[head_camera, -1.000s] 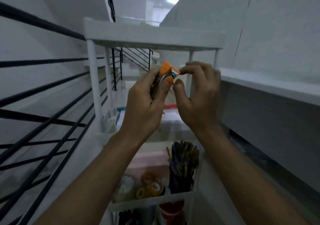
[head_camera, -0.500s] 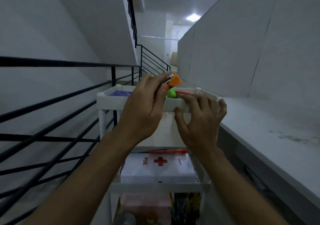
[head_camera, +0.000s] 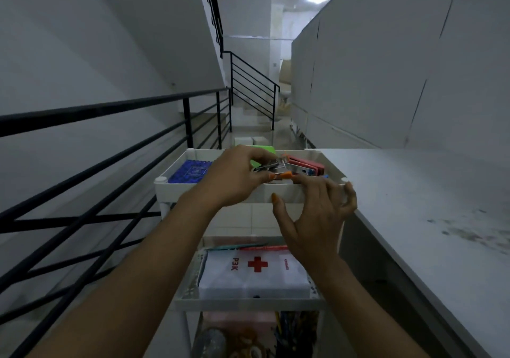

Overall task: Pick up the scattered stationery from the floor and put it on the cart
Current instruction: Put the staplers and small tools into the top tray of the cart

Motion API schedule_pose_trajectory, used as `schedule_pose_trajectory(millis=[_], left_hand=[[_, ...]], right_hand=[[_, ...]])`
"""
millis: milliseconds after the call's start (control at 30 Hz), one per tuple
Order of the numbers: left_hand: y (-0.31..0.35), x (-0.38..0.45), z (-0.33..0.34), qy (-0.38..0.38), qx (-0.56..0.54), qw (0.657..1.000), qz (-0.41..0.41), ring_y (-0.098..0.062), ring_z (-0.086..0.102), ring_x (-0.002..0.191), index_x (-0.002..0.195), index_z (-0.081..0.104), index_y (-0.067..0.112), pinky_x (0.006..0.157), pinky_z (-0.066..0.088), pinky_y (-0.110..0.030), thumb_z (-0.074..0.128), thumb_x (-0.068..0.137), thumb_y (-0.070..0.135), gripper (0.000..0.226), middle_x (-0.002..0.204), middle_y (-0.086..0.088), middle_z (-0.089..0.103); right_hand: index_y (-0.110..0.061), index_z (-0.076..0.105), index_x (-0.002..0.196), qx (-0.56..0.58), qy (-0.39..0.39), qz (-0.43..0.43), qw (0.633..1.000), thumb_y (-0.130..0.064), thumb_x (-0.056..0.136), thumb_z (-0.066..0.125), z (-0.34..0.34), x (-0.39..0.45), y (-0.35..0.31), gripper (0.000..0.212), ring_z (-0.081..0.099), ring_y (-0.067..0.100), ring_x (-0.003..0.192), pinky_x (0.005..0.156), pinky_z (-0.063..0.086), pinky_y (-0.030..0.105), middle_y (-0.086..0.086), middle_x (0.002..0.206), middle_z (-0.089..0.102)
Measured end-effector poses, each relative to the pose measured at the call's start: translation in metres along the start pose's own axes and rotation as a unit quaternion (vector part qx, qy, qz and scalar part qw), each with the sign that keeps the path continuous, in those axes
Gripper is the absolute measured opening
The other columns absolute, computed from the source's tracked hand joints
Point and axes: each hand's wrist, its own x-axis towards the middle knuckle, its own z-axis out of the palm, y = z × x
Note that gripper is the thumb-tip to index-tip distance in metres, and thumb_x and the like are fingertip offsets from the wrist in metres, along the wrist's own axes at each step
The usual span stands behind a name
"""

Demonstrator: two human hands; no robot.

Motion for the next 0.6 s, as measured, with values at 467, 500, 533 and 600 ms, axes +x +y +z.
schedule_pose_trajectory(millis=[467, 500, 533, 600], left_hand=[[-0.016, -0.092, 0.051, 0.293, -0.043, 0.925, 0.24, -0.018, 0.053, 0.085, 0.087, 0.065, -0.001, 0.078, 0.042, -0.021, 0.062, 0.081, -0.007, 0.008, 0.089, -0.011, 0.056], [-0.022, -0.104, 0.059, 0.291, -0.049, 0.924, 0.242, -0.017, 0.052, 0.083, 0.085, 0.065, -0.001, 0.076, 0.04, -0.019, 0.062, 0.08, -0.009, 0.01, 0.088, -0.01, 0.054], [-0.029, -0.115, 0.067, 0.28, -0.057, 0.928, 0.239, -0.016, 0.052, 0.081, 0.085, 0.065, 0.0, 0.074, 0.039, -0.017, 0.061, 0.08, -0.009, 0.011, 0.087, -0.009, 0.053], [-0.047, -0.137, 0.084, 0.236, -0.074, 0.941, 0.23, -0.014, 0.052, 0.079, 0.085, 0.065, 0.002, 0.071, 0.037, -0.014, 0.061, 0.08, -0.007, 0.011, 0.087, -0.008, 0.054]], right_hand=[[-0.023, 0.052, 0.114, 0.078, 0.092, -0.089, 0.989, -0.039, 0.08, 0.065, 0.01, -0.074, -0.019, 0.04, 0.044, 0.028, 0.125, 0.097, 0.034, 0.044, 0.01, 0.126, 0.057], [-0.022, 0.055, 0.109, 0.091, 0.088, -0.092, 0.988, -0.038, 0.08, 0.067, 0.012, -0.086, -0.022, 0.036, 0.047, 0.027, 0.118, 0.091, 0.034, 0.041, 0.01, 0.118, 0.06], [-0.019, 0.058, 0.103, 0.103, 0.082, -0.094, 0.987, -0.038, 0.08, 0.066, 0.015, -0.097, -0.024, 0.031, 0.049, 0.026, 0.112, 0.087, 0.034, 0.039, 0.01, 0.111, 0.062], [-0.011, 0.065, 0.094, 0.126, 0.064, -0.098, 0.985, -0.037, 0.084, 0.059, 0.022, -0.123, -0.027, 0.028, 0.052, 0.026, 0.099, 0.081, 0.034, 0.037, 0.01, 0.099, 0.064]])
